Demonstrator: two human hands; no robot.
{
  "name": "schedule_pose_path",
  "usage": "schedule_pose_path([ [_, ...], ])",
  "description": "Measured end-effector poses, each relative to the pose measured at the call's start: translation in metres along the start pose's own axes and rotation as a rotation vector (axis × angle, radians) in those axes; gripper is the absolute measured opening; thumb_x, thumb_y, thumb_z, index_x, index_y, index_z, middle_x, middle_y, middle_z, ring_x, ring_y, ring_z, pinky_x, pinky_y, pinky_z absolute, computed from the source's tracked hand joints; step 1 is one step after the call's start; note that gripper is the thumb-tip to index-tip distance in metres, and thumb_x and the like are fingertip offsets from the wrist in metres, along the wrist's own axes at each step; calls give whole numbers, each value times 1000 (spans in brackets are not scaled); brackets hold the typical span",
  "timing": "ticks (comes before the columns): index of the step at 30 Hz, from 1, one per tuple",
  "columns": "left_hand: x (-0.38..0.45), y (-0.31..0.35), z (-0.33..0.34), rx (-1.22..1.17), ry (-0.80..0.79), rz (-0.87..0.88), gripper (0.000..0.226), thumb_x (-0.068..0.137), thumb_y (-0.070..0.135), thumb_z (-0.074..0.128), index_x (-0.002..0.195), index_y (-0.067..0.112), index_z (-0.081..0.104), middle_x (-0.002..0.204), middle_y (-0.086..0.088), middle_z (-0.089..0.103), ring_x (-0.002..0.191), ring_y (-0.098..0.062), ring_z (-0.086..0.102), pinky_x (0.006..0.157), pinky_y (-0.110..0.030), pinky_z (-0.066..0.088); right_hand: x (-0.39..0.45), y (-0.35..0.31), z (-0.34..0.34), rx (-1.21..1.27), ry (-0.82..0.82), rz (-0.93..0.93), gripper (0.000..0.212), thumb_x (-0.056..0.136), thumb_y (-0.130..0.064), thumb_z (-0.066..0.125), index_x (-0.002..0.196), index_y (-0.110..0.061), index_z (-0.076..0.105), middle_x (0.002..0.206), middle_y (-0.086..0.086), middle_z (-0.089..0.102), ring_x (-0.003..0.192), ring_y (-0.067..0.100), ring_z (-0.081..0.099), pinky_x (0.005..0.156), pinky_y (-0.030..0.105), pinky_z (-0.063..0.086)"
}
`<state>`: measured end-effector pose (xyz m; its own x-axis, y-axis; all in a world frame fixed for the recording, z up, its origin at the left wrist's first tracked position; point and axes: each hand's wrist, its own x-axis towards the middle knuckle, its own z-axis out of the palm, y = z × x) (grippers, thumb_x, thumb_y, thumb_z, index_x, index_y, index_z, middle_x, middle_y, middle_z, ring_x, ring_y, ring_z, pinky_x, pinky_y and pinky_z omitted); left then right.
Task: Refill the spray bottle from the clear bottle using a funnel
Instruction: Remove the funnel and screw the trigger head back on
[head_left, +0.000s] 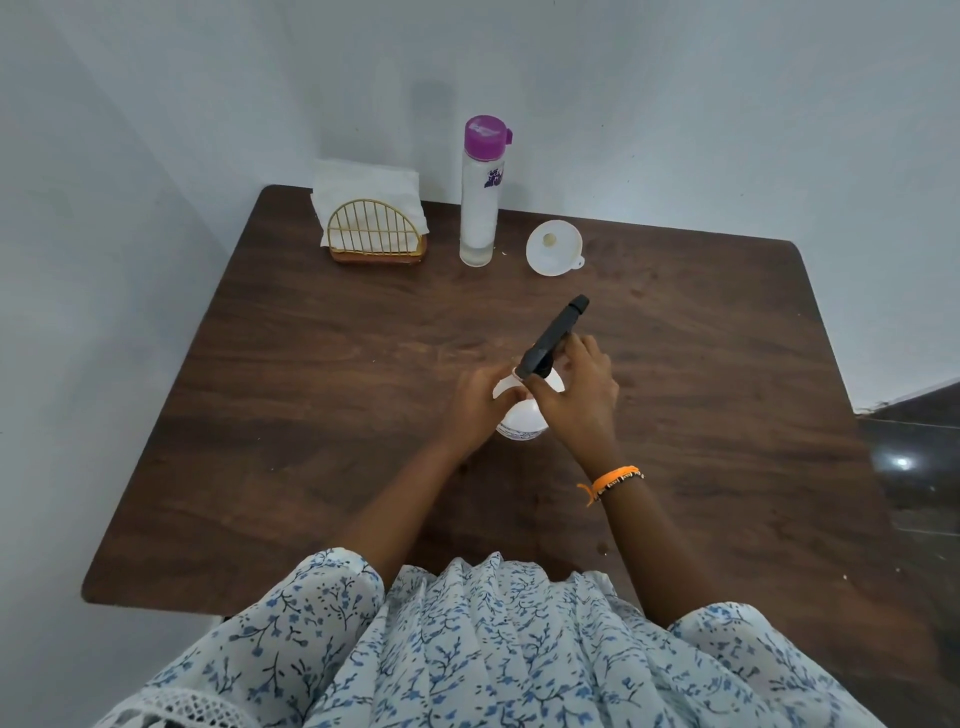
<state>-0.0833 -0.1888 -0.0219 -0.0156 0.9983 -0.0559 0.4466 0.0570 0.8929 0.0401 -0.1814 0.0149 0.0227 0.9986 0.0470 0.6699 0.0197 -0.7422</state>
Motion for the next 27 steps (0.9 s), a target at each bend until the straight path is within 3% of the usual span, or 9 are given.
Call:
schedule_pose_path([
  [3,1,1,0,-17,3,11,30,85,6,60,114,9,65,109,-8,69,94,-13,59,70,-5,37,0,-1,-2,153,-92,3,26,80,-17,68,104,-16,57,100,-12,55,104,15,45,92,40,41],
  [6,3,0,-3,-103,-74,30,36,82,5,64,117,12,62,107,4,64,92,-4,58,74,-3,39,0,0,-8,169,-197,-41,24,86,-10,61,109,-17,59,95,-20,53,107,16,39,88,29,37],
  [8,5,-1,-8,-141,-152,59,39,80,7,68,118,14,61,108,9,61,96,-2,57,81,-2,39,3,0,-11,141,-248,-74,24,87,-10,59,110,-18,59,99,-15,57,107,17,38,88,27,35],
  [12,21,-10,-15,-14,-331,68,48,78,22,72,123,19,56,124,2,60,116,-13,53,98,-27,41,16,6,-19,62,-395,-129,22,89,-12,57,111,-15,60,113,1,59,111,22,36,88,25,31],
  [17,33,-15,-15,13,-519,66,62,79,27,71,135,18,45,140,-1,46,130,-15,42,110,-40,34,33,18,-26,5,-573,-224,20,92,-15,55,110,-23,56,118,-4,55,109,22,36,91,27,32],
  [21,30,-18,-8,3,-449,118,65,83,32,64,140,18,36,141,-1,44,130,-14,41,110,-36,34,29,24,-12,-64,-495,-223,24,93,-13,51,117,-10,50,115,5,49,103,26,38,88,27,29],
  [24,20,-18,2,-42,-332,200,59,84,20,58,138,9,35,136,-6,45,126,-12,41,107,-18,32,15,19,1,8,-334,-160,26,88,-15,47,112,-4,47,108,5,47,95,17,33,86,33,36],
  [27,14,-17,8,-83,-243,221,54,85,9,55,135,15,38,132,-1,46,124,-8,41,105,-15,31,5,16,13,24,-181,-124,24,86,-11,48,109,-4,47,108,9,50,95,16,34,87,42,42],
])
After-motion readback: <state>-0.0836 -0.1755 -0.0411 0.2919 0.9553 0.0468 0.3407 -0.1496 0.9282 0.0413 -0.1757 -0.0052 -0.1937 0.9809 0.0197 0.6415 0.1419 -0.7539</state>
